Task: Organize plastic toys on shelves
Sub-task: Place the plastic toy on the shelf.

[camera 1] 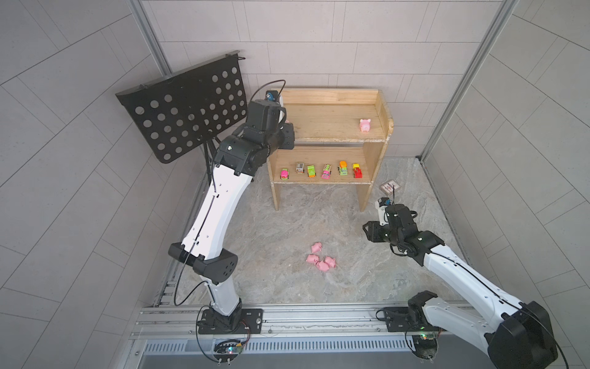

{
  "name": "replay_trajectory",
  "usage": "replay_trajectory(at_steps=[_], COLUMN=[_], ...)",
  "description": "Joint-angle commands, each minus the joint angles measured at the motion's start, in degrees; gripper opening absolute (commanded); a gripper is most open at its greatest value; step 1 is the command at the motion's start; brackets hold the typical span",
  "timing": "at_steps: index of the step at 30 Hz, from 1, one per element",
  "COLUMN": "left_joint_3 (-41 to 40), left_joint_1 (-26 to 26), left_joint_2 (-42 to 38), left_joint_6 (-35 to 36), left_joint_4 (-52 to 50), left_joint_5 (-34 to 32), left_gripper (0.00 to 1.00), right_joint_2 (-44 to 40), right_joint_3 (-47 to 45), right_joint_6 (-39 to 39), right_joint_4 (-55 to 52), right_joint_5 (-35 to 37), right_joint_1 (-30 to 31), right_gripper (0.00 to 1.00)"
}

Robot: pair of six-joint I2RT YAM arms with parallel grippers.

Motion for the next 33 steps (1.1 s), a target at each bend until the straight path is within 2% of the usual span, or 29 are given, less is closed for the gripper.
replay_trajectory(at_steps=[1, 10, 16, 26, 30, 33], left_joint_3=[1.7, 2.3, 2.6, 3.1, 2.9, 2.1], left_joint_1=[0.9, 2.5, 2.9, 3.3, 3.3, 3.3], left_joint_2=[1.1, 2.9, 3.4, 2.2, 0.6, -1.1], left_joint_6=[-0.1, -0.7, -1.0, -1.4, -1.5, -1.5], left_joint_4=[-0.9, -0.8, -0.5, 0.6, 0.9, 1.0], left_joint_5=[-0.7, -0.5, 0.1, 2.2, 4.5, 7.0], left_gripper=[0.03, 0.07, 0.3, 0.58, 0.67, 0.69], right_joint_2=[0.3, 0.9, 0.9, 1.0, 1.1, 1.2], right_joint_3=[-0.2, -0.2, -0.2, -0.2, -0.3, -0.3], right_joint_6=[0.3, 0.3, 0.2, 0.4, 0.3, -0.3], right_joint_4=[0.5, 0.3, 0.0, -0.1, 0.0, 0.2], right_joint_5=[-0.2, -0.5, -0.5, -0.7, -1.4, -3.2], right_joint_1=[0.0, 0.0, 0.0, 0.0, 0.0, -0.1], right_gripper=[0.56, 0.56, 0.56, 0.56, 0.56, 0.57])
